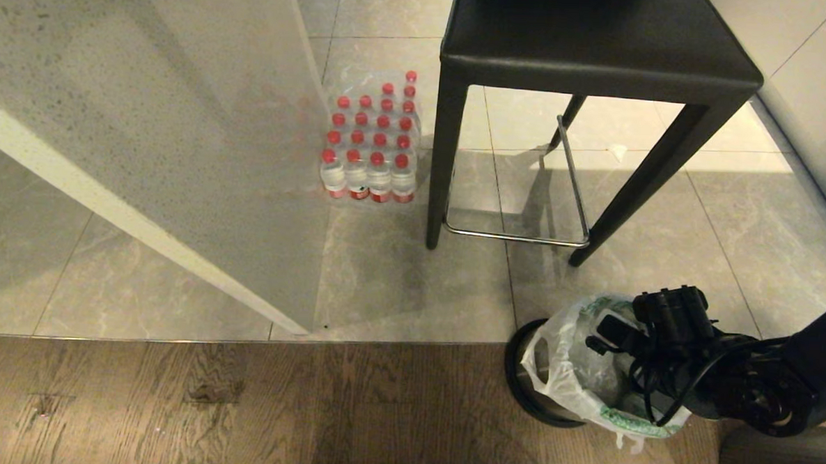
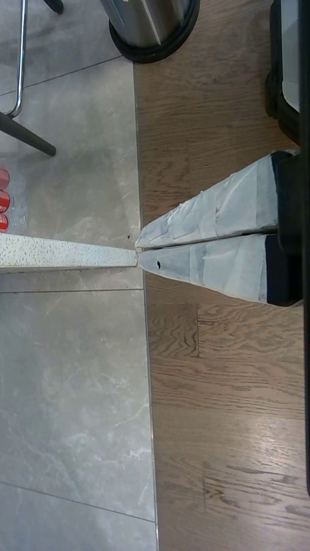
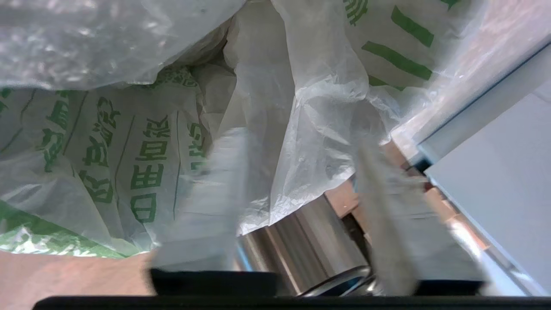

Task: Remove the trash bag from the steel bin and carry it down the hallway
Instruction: Pick up the trash bag

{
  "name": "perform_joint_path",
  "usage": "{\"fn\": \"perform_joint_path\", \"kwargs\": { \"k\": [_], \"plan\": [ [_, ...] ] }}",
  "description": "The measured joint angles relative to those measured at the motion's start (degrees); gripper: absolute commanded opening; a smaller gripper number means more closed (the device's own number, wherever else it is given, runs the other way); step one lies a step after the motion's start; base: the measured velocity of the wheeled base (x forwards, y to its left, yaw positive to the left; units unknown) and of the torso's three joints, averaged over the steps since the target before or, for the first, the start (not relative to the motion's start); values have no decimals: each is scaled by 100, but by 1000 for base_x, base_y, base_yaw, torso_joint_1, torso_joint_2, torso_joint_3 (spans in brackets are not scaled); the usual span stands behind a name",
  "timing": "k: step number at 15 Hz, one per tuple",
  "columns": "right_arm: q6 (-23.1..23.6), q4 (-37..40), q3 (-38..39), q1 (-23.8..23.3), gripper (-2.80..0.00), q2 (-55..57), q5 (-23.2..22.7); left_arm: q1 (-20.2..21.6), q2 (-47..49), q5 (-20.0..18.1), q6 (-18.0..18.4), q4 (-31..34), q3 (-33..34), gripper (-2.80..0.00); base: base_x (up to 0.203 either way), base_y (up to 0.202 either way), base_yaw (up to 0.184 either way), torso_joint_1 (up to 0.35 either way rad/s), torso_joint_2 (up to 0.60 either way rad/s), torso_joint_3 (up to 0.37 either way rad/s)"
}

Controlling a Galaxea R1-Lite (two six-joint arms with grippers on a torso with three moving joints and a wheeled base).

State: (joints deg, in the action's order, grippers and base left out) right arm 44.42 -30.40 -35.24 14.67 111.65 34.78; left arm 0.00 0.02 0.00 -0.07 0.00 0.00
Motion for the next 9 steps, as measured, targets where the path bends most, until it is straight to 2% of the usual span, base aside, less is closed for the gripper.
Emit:
{"fn": "perform_joint_path", "kwargs": {
  "k": [4, 9],
  "plan": [
    [54, -92, -74, -1, 0, 182, 25, 0, 0, -1, 2, 0, 0, -280, 0, 0, 0, 0, 0, 0],
    [216, -101, -387, -33, 0, 474, 334, 0, 0, 0, 2, 0, 0, -280, 0, 0, 0, 0, 0, 0]
  ]
}}
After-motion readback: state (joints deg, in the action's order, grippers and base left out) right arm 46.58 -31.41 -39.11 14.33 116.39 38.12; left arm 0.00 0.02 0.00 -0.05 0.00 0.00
